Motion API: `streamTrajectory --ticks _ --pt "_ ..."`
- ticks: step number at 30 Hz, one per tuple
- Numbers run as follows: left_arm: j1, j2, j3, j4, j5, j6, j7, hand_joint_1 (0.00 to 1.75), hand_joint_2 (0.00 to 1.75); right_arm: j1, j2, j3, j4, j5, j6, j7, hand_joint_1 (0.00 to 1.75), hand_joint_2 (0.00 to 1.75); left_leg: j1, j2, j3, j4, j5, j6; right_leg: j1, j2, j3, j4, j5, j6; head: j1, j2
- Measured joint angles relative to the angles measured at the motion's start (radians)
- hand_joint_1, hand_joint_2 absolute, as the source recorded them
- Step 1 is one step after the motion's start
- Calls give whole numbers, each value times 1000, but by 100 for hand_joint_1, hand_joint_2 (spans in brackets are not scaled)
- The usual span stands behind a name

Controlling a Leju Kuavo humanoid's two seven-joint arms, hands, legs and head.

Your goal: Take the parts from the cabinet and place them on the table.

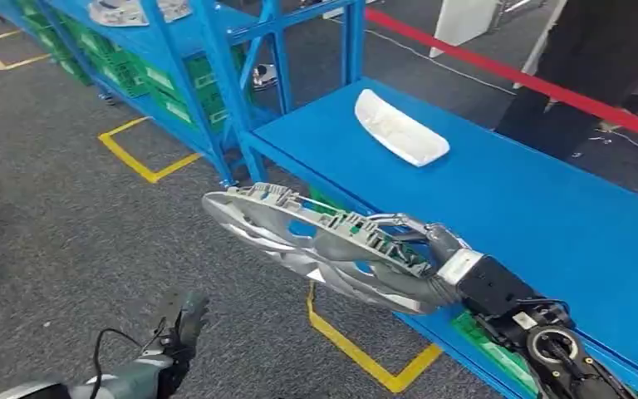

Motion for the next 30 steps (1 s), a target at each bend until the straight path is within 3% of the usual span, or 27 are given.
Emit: streamTrajectory --ticks 2,3,4,5,7,8,9,10,11,12,13,14,15,17,18,19,20,21,23,24,25,26,27,28,29,30 --pt "6 2 0 0 -7 9 4 0 0 0 0 -2 -2 -3 -4 -1 175 175 -3 -24 3 -4 0 13 -3 -22 9 -3 -7 12 4 0" --pt "10 2 0 0 -3 8 6 0 0 1 0 -5 -5 -5 -6 -1 175 175 5 -34 8 -9 2 19 -11 9 -1 10 -20 19 4 0" --pt "8 2 0 0 3 7 8 0 0 2 0 -7 -7 -6 -8 -2 175 175 5 -44 10 -9 0 25 -12 56 -17 56 -51 19 9 0" --pt "6 1 0 0 5 7 8 0 0 4 -2 -8 -10 -8 -11 -2 175 175 5 -53 10 -9 1 32 -12 80 -51 132 -90 19 15 0" --pt "7 0 0 0 6 7 8 0 0 12 -7 -11 -11 -9 -14 -3 175 175 3 -81 10 -8 0 33 -11 101 -138 307 -154 21 18 0" --pt "8 -2 0 0 6 7 8 0 0 19 -8 -12 -11 -9 -16 -3 175 175 2 -96 11 -8 0 34 -11 102 -165 349 -157 20 18 0" --pt "9 -2 0 0 6 7 8 0 0 25 -8 -13 -11 -9 -18 -3 175 175 2 -115 13 -7 0 34 -11 103 -164 332 -130 16 18 0" --pt "9 -3 0 0 6 7 8 0 0 28 -9 -14 -11 -9 -18 -3 175 175 2 -131 15 -6 -1 33 -11 105 -143 272 -87 13 18 0" --pt "9 -4 0 0 3 7 8 0 0 30 -9 -16 -12 -9 -19 -3 175 175 2 -147 19 -5 -2 32 -11 115 -105 178 -30 9 18 0" --pt "8 -6 0 0 2 8 9 0 0 31 -9 -18 -12 -9 -20 -3 175 175 3 -161 21 -3 -4 29 -12 149 -68 86 21 5 20 0" --pt "8 -10 0 0 1 8 8 0 0 31 -10 -20 -12 -9 -21 -5 175 175 3 -171 18 -2 -6 26 -17 203 -50 39 27 0 21 0" --pt "5 -9 0 0 1 9 9 0 0 32 -10 -22 -15 -9 -22 -6 175 175 1 -187 12 3 -5 21 -21 203 -38 12 23 2 18 0" --pt "5 -9 0 0 -1 9 8 0 0 34 -10 -24 -18 -9 -22 -7 175 175 7 -196 6 -1 0 13 -16 193 -30 17 21 2 20 0" --pt "13 -8 0 0 -5 10 9 0 0 33 -10 -27 -20 -9 -23 -9 175 175 11 -223 3 -9 8 -2 -13 171 -27 11 24 -5 20 0" --pt "15 -6 0 0 -9 8 10 0 0 34 -10 -27 -23 -9 -23 -9 175 175 9 -215 1 -4 3 -3 -27 153 -18 -3 31 -14 17 0" --pt "14 -8 0 0 -14 3 11 0 0 36 -10 -27 -24 -6 -22 -9 175 175 1 -146 -10 23 -16 -6 -21 141 -13 -10 34 -17 13 0" --pt "11 -7 0 0 -16 -8 12 0 0 37 -10 -31 -27 -6 -23 -10 175 175 2 -99 -43 90 -54 -10 -17 125 -12 -12 35 -24 3 0" --pt "10 -6 0 0 -15 -17 15 0 0 37 -10 -34 -28 -5 -23 -11 175 175 3 -75 -90 184 -96 -15 -13 110 -12 -11 34 -25 3 0" --pt "15 -8 0 0 -11 -31 21 0 0 38 -10 -34 -28 -5 -22 -11 175 175 7 -63 -161 320 -139 -20 -11 78 -13 -11 31 -27 3 0" --pt "19 -8 0 0 -7 -34 22 0 0 41 -10 -34 -28 -5 -21 -11 175 175 9 -62 -164 323 -130 -22 -11 67 -12 -11 30 -26 1 0" --pt "21 -8 0 0 -6 -34 23 0 0 43 -10 -34 -28 -5 -21 -11 175 175 11 -60 -141 275 -98 -23 -11 52 -12 -11 28 -25 0 0" --pt "22 -7 0 0 -4 -35 23 0 0 43 -10 -34 -28 -5 -21 -11 175 175 12 -54 -95 190 -55 -23 -11 39 -11 -10 25 -24 -1 0" --pt "21 -6 0 0 -3 -35 23 0 0 43 -10 -34 -29 -5 -21 -11 175 175 12 -34 -34 79 -10 -22 -11 25 -7 -9 22 -20 -5 0" --pt "20 -5 0 0 -3 -35 23 0 0 42 -10 -35 -32 -5 -21 -11 175 175 10 15 7 1 1 -19 -7 16 -4 -7 17 -13 -8 0" --pt "18 -6 0 0 -2 -36 23 0 0 42 -10 -35 -35 -4 -21 -11 175 175 1 12 7 -4 1 -8 -1 6 -6 -5 12 -5 -10 0" --pt "18 -6 0 0 -1 -37 23 0 0 41 -10 -36 -36 -3 -21 -11 175 175 0 -5 5 -2 0 0 -1 1 -3 -6 10 -2 0 0"
